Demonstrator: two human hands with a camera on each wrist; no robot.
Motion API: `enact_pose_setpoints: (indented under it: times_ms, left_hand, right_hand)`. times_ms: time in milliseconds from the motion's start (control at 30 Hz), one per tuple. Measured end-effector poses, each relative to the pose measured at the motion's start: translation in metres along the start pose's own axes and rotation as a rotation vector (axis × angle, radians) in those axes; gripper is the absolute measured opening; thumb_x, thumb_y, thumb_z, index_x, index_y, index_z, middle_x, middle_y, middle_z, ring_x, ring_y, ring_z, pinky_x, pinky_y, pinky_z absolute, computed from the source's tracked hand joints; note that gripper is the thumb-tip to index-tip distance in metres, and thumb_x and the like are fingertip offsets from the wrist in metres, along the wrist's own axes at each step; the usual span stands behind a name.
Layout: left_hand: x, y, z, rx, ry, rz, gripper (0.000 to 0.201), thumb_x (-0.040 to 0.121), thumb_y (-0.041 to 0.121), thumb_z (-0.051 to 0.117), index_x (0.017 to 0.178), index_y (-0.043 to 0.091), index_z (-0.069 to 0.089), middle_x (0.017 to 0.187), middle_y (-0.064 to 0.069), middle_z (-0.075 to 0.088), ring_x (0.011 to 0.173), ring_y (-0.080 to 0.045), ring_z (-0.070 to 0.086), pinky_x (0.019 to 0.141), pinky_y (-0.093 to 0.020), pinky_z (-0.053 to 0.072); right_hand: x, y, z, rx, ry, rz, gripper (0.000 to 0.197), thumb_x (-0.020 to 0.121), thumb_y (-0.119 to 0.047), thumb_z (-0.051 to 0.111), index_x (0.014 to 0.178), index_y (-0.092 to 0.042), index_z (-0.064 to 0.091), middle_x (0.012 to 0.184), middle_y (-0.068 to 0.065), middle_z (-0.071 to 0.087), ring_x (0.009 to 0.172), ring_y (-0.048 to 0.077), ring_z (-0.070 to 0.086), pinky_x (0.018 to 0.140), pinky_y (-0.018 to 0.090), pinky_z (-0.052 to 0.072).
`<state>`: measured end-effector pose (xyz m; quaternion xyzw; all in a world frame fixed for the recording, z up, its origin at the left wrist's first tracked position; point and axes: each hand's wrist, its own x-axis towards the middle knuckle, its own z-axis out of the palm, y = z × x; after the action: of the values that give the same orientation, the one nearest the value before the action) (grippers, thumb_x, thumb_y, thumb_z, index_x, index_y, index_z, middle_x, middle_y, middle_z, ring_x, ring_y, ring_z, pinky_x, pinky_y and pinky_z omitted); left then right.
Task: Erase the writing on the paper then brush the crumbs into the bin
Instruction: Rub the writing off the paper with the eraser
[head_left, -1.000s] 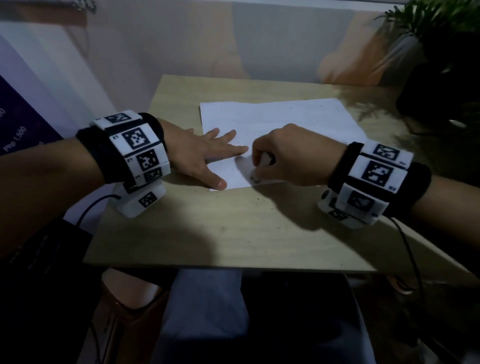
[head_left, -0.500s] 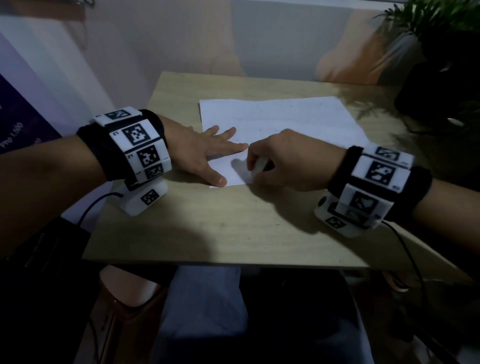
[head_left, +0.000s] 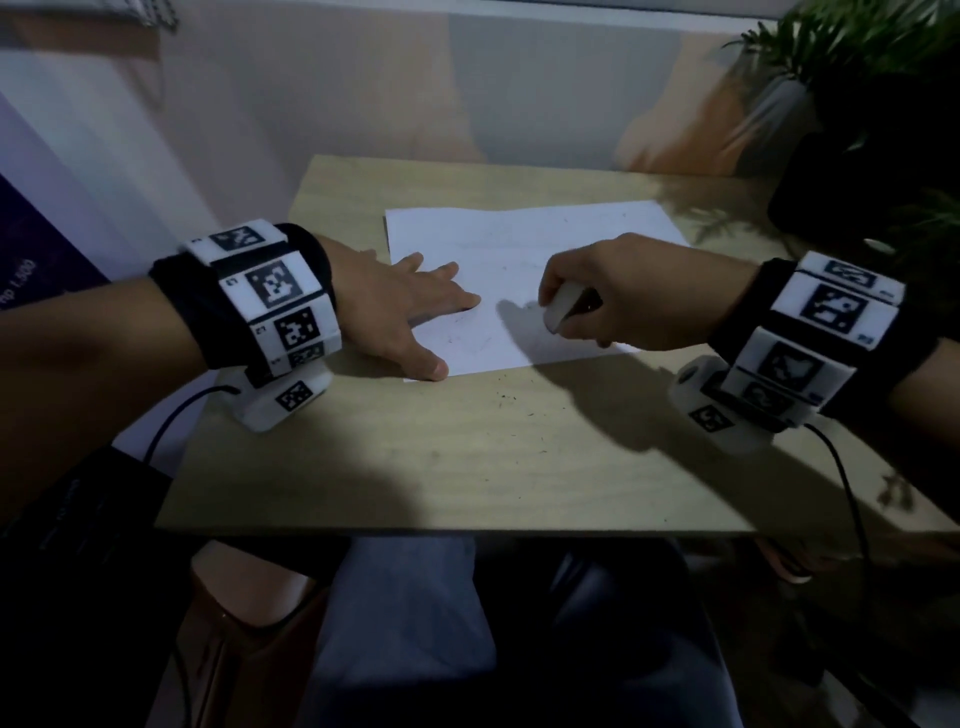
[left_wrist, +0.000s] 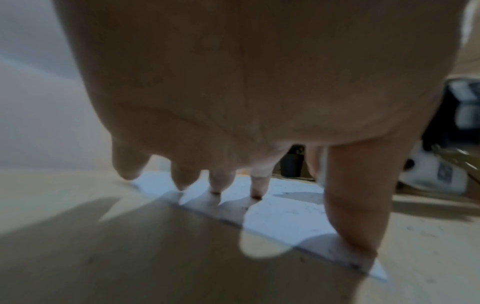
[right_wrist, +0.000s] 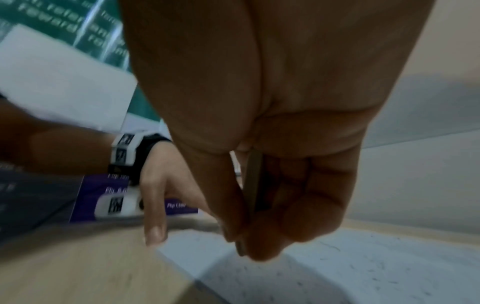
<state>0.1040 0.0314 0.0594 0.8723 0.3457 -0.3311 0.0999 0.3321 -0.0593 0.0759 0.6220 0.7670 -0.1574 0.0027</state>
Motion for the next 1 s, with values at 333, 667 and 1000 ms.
enact_pose_setpoints:
  times_ms: [333,667,1000]
  left_hand:
    - [0.017,0.019,-0.007,-0.018,0.053,0.145,0.083,0.098,0.067,0.042,0.157,0.050,-0.014,0.165,0.010,-0.030,0.154,-0.020,-0.024,0.126,-0.055,-0.002]
    - [0.023,0.014,-0.009,-0.096,-0.055,0.158,0.087,0.094,0.066,0.049,0.152,0.058,-0.015,0.160,0.017,-0.036,0.150,-0.015,-0.032,0.125,-0.056,-0.006]
    - [0.025,0.016,-0.011,-0.118,-0.034,0.154,0.080,0.095,0.057,0.058,0.156,0.055,0.006,0.164,0.013,-0.032,0.152,-0.019,-0.028,0.125,-0.055,-0.003]
  right_hand:
    - [-0.014,0.031,-0.002,0.028,0.085,-0.023,0.021,0.088,-0.042,0.072,0.103,-0.027,0.069,0.079,-0.024,0.058,0.073,-0.005,0.055,0.063,0.015,0.039]
    - [-0.002,0.010,0.016,-0.049,-0.005,-0.091,0.020,0.091,-0.039,0.065,0.092,-0.020,0.071,0.084,-0.003,0.069,0.078,0.018,0.059,0.075,0.037,0.050]
    - [0.000,-0.029,0.032,-0.019,0.009,-0.200,0.023,0.095,-0.032,0.056,0.100,-0.013,0.067,0.096,0.006,0.061,0.088,0.029,0.059,0.080,0.041,0.050]
